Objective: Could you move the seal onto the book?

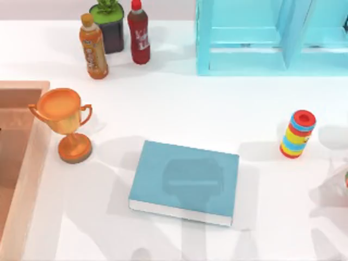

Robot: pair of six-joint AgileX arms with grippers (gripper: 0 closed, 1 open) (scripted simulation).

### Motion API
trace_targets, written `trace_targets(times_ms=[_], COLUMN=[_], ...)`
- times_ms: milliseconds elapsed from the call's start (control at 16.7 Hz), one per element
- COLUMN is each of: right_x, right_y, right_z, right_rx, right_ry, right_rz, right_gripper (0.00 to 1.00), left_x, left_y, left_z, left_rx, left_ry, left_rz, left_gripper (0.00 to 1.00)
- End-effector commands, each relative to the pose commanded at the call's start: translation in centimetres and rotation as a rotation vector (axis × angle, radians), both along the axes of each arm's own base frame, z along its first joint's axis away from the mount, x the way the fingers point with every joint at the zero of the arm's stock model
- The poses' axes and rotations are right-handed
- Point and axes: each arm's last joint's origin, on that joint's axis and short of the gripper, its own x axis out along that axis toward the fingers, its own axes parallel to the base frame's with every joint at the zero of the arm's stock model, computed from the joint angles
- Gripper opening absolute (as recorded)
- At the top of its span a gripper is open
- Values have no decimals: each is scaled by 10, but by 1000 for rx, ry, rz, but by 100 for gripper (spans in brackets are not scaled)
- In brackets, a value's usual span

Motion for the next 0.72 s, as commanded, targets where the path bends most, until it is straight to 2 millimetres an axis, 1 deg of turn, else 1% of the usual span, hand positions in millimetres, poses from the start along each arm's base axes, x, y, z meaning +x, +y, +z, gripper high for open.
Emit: trace_targets(times_ms=[60, 600, 720], right_x=[0, 0, 0], right_y=[0, 0, 0], right_z=[0, 0, 0], right_rx=[0, 0, 0], right_ry=[0, 0, 0], right_rz=[0, 0, 0], right_gripper=[100, 100, 100], left_x=[0, 0, 7], left_y=[0, -1, -4], left_z=[0, 1, 11], left_rx=[0, 1, 27], left_ry=[0, -3, -35], left_rz=[0, -2, 7], left_gripper=[0, 0, 0])
